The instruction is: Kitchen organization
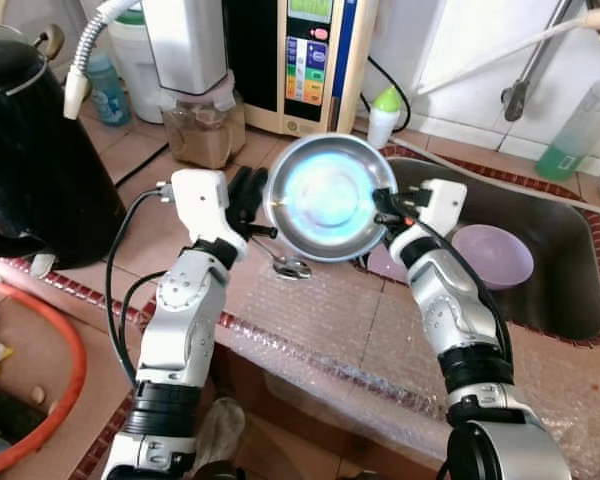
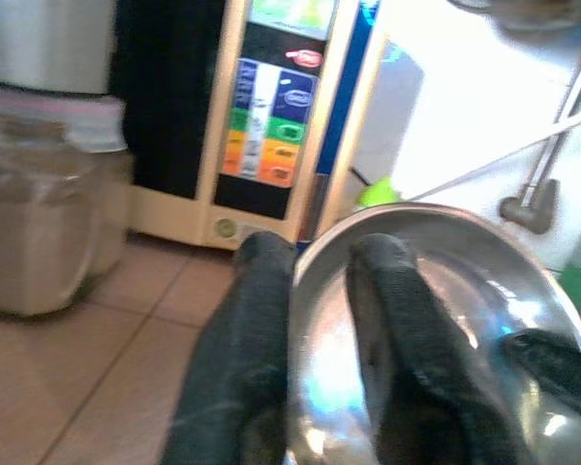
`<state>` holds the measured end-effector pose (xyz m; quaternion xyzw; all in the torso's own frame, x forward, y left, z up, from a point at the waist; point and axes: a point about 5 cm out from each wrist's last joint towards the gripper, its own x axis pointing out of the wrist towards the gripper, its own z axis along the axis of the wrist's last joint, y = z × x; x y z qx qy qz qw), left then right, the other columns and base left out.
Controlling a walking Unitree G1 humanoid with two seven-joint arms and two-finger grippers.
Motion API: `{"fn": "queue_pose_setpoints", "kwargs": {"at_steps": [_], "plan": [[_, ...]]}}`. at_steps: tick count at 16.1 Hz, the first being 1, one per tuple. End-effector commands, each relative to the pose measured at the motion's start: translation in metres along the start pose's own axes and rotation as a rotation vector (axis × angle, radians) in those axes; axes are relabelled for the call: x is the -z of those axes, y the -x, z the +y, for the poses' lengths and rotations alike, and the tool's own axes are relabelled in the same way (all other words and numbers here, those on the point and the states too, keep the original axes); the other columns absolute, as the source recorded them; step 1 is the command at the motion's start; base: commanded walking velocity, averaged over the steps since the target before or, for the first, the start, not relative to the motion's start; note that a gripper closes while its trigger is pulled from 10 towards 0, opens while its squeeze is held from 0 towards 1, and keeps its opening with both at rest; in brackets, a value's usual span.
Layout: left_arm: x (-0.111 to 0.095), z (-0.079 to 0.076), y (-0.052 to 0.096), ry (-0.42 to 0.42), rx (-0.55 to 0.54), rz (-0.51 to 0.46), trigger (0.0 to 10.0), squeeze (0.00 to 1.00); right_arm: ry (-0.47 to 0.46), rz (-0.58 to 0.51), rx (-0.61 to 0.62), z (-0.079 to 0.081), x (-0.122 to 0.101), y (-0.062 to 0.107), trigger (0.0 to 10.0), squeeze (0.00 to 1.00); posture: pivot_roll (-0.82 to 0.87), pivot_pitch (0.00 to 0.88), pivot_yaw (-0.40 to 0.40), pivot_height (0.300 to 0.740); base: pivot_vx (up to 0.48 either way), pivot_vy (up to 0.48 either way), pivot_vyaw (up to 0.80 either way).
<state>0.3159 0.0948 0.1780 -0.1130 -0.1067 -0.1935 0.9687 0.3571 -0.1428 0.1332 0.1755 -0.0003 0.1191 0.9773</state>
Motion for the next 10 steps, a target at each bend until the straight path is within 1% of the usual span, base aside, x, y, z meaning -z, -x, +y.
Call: {"fn": "queue_pose_setpoints", "kwargs": {"at_steps": [1, 2, 4, 5, 6, 7, 8, 9, 10], "plan": [[-0.008, -0.006, -0.004, -0.025, 0.039, -0.025, 10.0, 1.00, 0.000, -0.058, 0.018, 0.002, -0.013, -0.006, 0.0, 0.00, 0.01, 0.000, -0.017, 0.740, 0.000, 0.000, 0.00], [-0.008, -0.007, -0.004, -0.026, 0.039, -0.026, 10.0, 1.00, 0.008, -0.071, 0.035, 0.002, -0.016, -0.007, 0.0, 0.00, 0.01, 0.000, -0.017, 0.740, 0.000, 0.000, 0.00], [-0.007, -0.009, -0.001, -0.028, 0.048, -0.020, 10.0, 1.00, 0.023, -0.133, 0.129, -0.008, -0.029, -0.011, 0.0, 0.00, 0.02, 0.000, -0.021, 0.740, 0.000, 0.000, 0.00], [-0.007, -0.009, 0.001, -0.031, 0.048, -0.016, 10.0, 1.00, 0.034, -0.142, 0.157, -0.012, -0.032, -0.012, 0.0, 0.00, 0.02, 0.000, -0.021, 0.740, 0.000, 0.000, 0.00], [-0.005, -0.008, 0.003, -0.035, 0.043, -0.007, 10.0, 1.00, 0.024, -0.148, 0.196, -0.019, -0.035, -0.011, 0.0, 0.00, 0.02, 0.000, -0.022, 0.740, 0.000, 0.000, 0.00], [-0.002, -0.006, 0.008, -0.045, 0.036, 0.009, 10.0, 1.00, 0.049, -0.156, 0.255, -0.030, -0.038, -0.009, 0.0, 0.00, 0.02, 0.000, -0.024, 0.740, 0.000, 0.000, 0.00], [0.001, -0.004, 0.011, -0.054, 0.029, 0.024, 10.0, 1.00, 0.094, -0.158, 0.297, -0.037, -0.040, -0.006, 0.0, 0.00, 0.02, 0.000, -0.026, 0.740, 0.000, 0.000, 0.00], [0.008, 0.001, 0.019, -0.067, 0.009, 0.057, 10.0, 1.00, 0.187, -0.179, 0.380, -0.051, -0.046, 0.000, 0.0, 0.00, 0.02, 0.000, -0.030, 0.740, 0.000, 0.000, 0.00], [0.016, 0.004, 0.027, -0.074, -0.013, 0.095, 10.0, 1.00, 0.316, -0.177, 0.455, -0.063, -0.050, 0.006, 0.0, 0.00, 0.02, 0.000, -0.031, 0.740, 0.000, 0.000, 0.00]]}}
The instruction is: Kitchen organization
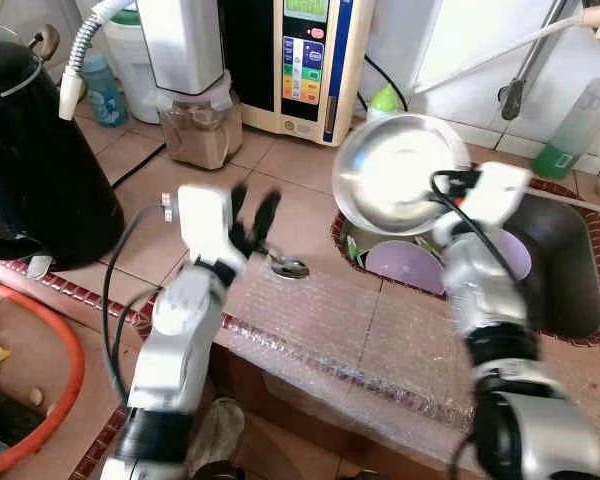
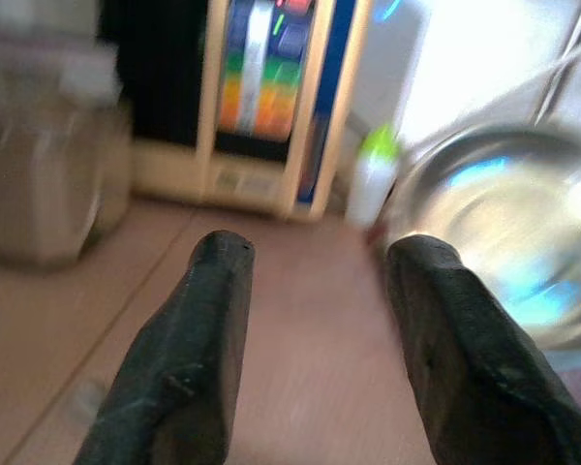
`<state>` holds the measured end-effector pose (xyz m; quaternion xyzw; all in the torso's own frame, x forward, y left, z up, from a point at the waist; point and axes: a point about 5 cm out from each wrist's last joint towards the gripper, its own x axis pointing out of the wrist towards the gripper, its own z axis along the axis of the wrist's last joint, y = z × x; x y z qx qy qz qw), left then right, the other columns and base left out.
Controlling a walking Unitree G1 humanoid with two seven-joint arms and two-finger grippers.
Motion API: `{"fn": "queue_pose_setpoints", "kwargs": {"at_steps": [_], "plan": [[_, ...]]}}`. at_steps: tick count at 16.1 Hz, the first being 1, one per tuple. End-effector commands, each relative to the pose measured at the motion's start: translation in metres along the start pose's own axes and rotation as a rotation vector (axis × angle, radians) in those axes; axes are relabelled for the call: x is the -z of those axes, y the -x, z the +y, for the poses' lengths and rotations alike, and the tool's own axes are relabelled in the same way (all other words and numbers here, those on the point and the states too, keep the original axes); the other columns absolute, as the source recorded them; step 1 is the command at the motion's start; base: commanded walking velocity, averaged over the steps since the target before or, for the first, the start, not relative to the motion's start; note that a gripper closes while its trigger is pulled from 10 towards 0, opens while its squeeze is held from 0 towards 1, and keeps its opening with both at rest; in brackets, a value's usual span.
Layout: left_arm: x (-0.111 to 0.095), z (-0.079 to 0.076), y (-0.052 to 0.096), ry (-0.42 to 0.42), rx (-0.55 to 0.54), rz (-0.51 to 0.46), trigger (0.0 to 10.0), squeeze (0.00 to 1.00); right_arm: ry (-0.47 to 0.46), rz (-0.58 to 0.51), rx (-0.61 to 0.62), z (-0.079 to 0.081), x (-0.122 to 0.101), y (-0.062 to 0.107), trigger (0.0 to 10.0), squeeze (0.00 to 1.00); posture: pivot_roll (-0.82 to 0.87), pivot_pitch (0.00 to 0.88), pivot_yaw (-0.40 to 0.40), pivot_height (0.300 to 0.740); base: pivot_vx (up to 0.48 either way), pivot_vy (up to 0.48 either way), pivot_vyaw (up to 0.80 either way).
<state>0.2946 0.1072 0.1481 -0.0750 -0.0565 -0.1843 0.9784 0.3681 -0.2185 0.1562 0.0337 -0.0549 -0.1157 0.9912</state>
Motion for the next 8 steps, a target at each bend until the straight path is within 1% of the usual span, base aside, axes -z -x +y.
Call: {"fn": "queue_pose_setpoints", "kwargs": {"at_steps": [1, 3, 4, 5, 6, 7, 8], "plan": [[0.005, 0.000, 0.005, -0.027, -0.003, 0.034, 10.0, 1.00, 0.074, 0.009, 0.068, -0.013, 0.005, 0.002, 0.0, 0.00, 0.02, 0.000, -0.030, 0.740, 0.000, 0.000, 0.00], [0.019, 0.002, 0.016, -0.057, 0.012, 0.094, 10.0, 1.00, 0.113, 0.072, 0.146, -0.031, 0.021, 0.008, 0.0, 0.00, 0.03, 0.000, -0.030, 0.740, 0.000, 0.000, 0.00], [0.022, 0.001, 0.019, -0.084, 0.033, 0.108, 10.0, 1.00, 0.138, 0.089, 0.164, -0.036, 0.026, 0.011, 0.0, 0.00, 0.03, 0.000, -0.030, 0.740, 0.000, 0.000, 0.00], [0.024, 0.000, 0.021, -0.123, 0.066, 0.118, 10.0, 1.00, 0.142, 0.116, 0.187, -0.040, 0.034, 0.014, 0.0, 0.00, 0.03, 0.000, -0.030, 0.740, 0.000, 0.000, 0.00], [0.025, -0.001, 0.021, -0.132, 0.081, 0.126, 10.0, 1.00, 0.145, 0.131, 0.203, -0.043, 0.038, 0.017, 0.0, 0.00, 0.03, 0.000, -0.030, 0.740, 0.000, 0.000, 0.00], [0.025, -0.005, 0.021, -0.145, 0.126, 0.140, 10.0, 1.00, 0.173, 0.179, 0.254, -0.052, 0.048, 0.023, 0.0, 0.00, 0.02, 0.003, -0.024, 0.740, 0.000, 0.000, 0.00], [0.025, -0.007, 0.020, -0.167, 0.160, 0.149, 10.0, 1.00, 0.172, 0.212, 0.276, -0.056, 0.054, 0.026, 0.0, 0.00, 0.02, 0.004, -0.021, 0.740, 0.000, 0.000, 0.00]]}}
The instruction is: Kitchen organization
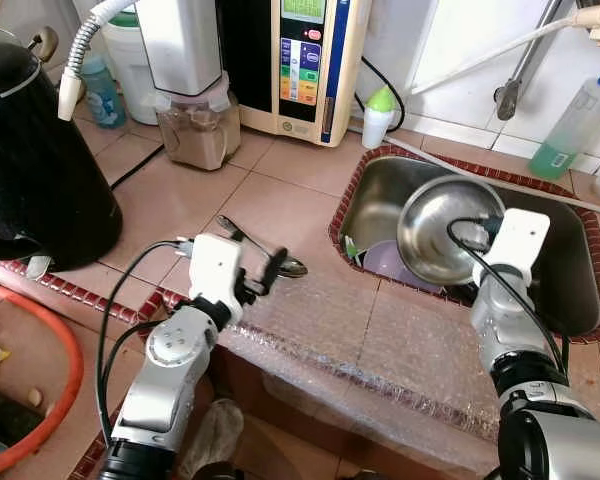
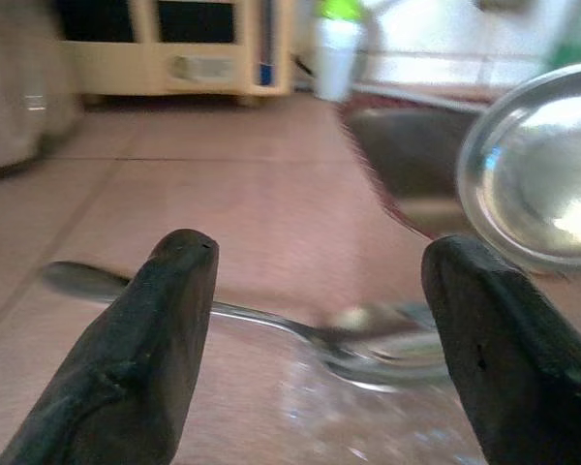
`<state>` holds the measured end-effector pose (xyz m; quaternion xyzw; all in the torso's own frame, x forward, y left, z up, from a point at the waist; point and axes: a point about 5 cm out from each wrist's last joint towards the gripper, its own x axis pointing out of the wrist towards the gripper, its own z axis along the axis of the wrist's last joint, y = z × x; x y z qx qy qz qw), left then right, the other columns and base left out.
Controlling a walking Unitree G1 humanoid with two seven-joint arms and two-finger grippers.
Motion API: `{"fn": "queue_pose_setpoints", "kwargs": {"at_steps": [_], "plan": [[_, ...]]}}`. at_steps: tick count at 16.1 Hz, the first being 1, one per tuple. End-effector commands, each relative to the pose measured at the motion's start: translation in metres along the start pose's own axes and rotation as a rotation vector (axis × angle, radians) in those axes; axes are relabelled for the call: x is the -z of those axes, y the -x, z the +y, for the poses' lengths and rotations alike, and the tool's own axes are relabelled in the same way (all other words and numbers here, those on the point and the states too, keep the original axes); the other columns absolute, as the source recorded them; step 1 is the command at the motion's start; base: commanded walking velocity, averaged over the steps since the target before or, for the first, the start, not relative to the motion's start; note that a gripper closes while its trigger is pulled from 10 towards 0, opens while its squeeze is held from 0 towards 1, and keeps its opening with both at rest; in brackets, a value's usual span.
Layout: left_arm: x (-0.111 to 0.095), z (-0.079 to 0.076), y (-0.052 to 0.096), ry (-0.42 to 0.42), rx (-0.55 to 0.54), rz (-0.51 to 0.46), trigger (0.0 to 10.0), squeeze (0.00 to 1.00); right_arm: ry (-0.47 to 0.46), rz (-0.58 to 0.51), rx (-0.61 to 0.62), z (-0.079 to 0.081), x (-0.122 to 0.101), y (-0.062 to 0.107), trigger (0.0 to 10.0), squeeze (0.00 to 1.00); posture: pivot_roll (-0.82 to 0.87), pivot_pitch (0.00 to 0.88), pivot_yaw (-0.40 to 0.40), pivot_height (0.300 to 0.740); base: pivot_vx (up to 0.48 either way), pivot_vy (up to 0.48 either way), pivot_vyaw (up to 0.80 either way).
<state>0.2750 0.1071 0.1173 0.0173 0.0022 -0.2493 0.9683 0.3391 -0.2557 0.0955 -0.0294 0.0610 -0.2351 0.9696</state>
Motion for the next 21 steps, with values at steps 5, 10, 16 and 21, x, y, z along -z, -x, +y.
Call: {"fn": "queue_pose_setpoints", "kwargs": {"at_steps": [5, 10, 16, 21], "plan": [[0.007, 0.009, -0.004, 0.011, -0.065, 0.097, 10.0, 0.88, -0.018, 0.122, 0.075, -0.017, 0.022, 0.002, 0.0, 0.00, 0.01, 0.010, -0.011, 0.740, 0.000, 0.000, 0.00], [0.012, 0.017, -0.012, 0.064, -0.140, 0.172, 10.0, 0.00, -0.033, 0.185, 0.050, -0.011, 0.031, 0.004, 10.0, 1.00, 0.01, 0.003, -0.009, 0.740, 0.000, 0.000, 0.00], [0.016, 0.015, -0.018, 0.209, -0.188, 0.266, 10.0, 0.00, -0.061, 0.195, 0.042, -0.013, 0.030, 0.002, 10.0, 1.00, 0.01, 0.007, 0.001, 0.740, 0.000, 0.000, 0.00], [0.015, 0.013, -0.035, 0.394, -0.249, 0.310, 10.0, 0.00, -0.063, 0.171, 0.010, -0.003, 0.028, 0.004, 10.0, 1.00, 0.00, 0.006, 0.005, 0.740, 0.000, 0.000, 0.00]]}}
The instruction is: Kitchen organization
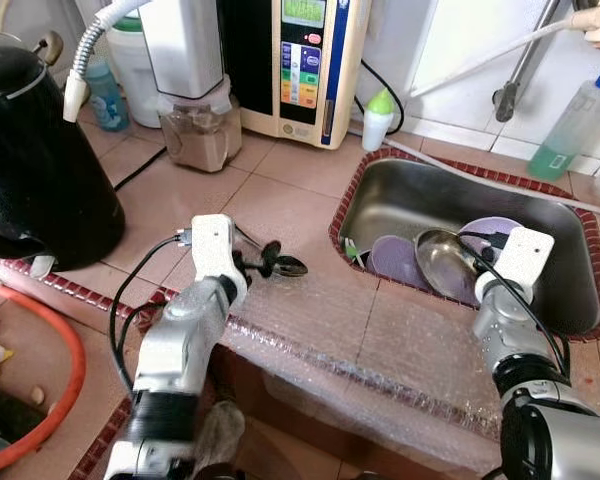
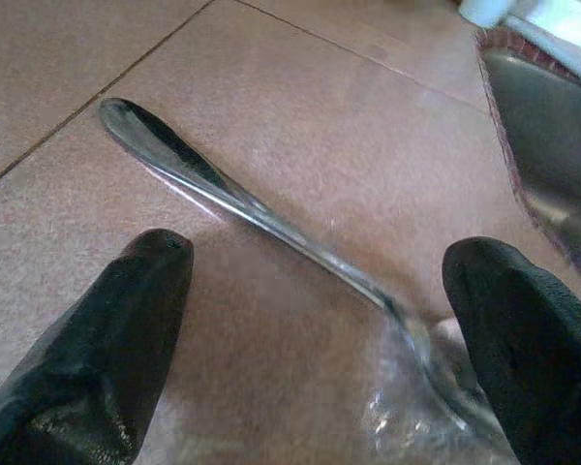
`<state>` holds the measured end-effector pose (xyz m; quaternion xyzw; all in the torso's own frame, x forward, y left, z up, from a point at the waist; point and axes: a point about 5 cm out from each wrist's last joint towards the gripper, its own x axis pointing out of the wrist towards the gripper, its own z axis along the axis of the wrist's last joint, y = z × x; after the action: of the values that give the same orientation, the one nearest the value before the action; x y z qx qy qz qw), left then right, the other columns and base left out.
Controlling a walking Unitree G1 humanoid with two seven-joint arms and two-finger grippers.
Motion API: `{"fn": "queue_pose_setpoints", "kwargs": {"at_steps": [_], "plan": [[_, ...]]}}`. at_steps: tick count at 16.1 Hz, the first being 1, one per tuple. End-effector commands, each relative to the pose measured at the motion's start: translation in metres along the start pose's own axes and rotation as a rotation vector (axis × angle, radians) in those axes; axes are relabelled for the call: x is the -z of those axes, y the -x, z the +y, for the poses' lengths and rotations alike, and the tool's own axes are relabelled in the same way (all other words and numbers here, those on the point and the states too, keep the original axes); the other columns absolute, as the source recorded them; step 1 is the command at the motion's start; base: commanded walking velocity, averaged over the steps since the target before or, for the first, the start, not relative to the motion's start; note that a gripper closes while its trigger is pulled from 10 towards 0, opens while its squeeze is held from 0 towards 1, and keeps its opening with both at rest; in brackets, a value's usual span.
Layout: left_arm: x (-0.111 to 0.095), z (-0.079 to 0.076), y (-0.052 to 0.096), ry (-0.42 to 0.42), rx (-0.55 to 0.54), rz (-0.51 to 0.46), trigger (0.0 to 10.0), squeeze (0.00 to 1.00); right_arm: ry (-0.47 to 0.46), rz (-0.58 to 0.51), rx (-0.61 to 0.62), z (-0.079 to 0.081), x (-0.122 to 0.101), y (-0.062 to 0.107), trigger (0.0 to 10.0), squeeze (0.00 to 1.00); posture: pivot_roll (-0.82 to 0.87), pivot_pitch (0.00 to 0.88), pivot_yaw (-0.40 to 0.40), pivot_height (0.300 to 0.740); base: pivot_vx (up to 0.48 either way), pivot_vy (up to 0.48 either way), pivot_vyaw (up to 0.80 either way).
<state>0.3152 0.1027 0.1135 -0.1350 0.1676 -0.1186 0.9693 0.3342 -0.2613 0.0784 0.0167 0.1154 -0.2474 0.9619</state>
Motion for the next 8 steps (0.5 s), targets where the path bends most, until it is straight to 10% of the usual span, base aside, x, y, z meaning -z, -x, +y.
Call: {"fn": "queue_pose_setpoints", "kwargs": {"at_steps": [1, 3, 4, 5, 6, 7, 8], "plan": [[0.009, 0.000, -0.006, 0.063, -0.020, 0.072, 10.0, 0.00, 0.008, 0.035, -0.015, 0.004, 0.011, 0.004, 10.0, 1.00, 0.00, 0.005, 0.006, 0.740, 0.000, 0.000, 0.00], [0.007, 0.000, -0.010, 0.072, -0.037, 0.094, 9.5, 0.00, 0.023, 0.018, -0.023, 0.006, 0.008, 0.004, 10.0, 1.00, 0.00, 0.003, 0.013, 0.740, 0.000, 0.000, 0.00], [0.006, 0.000, -0.011, 0.066, -0.042, 0.101, 7.3, 0.00, 0.034, 0.001, -0.027, 0.007, 0.005, 0.003, 10.0, 1.00, 0.00, 0.001, 0.016, 0.740, 0.000, 0.000, 0.00], [0.005, 0.000, -0.012, 0.034, -0.048, 0.105, 2.4, 0.00, 0.045, -0.022, -0.035, 0.009, 0.001, 0.003, 10.0, 1.00, 0.00, 0.000, 0.018, 0.740, 0.000, 0.000, 0.00], [0.005, 0.000, -0.013, 0.026, -0.048, 0.111, 0.0, 0.00, 0.041, -0.023, -0.038, 0.010, 0.000, 0.003, 10.0, 1.00, 0.00, 0.000, 0.020, 0.740, 0.000, 0.000, 0.00], [0.007, 0.000, -0.014, -0.002, -0.054, 0.124, 0.0, 0.00, 0.038, -0.024, -0.042, 0.011, 0.000, 0.003, 10.0, 0.92, -0.01, 0.000, 0.023, 0.740, 0.000, 0.000, 0.00], [0.010, 0.002, -0.014, -0.034, -0.070, 0.133, 0.0, 0.00, 0.043, -0.033, -0.050, 0.013, -0.001, 0.003, 10.0, 0.58, -0.01, 0.000, 0.025, 0.740, 0.000, 0.000, 0.00]]}}
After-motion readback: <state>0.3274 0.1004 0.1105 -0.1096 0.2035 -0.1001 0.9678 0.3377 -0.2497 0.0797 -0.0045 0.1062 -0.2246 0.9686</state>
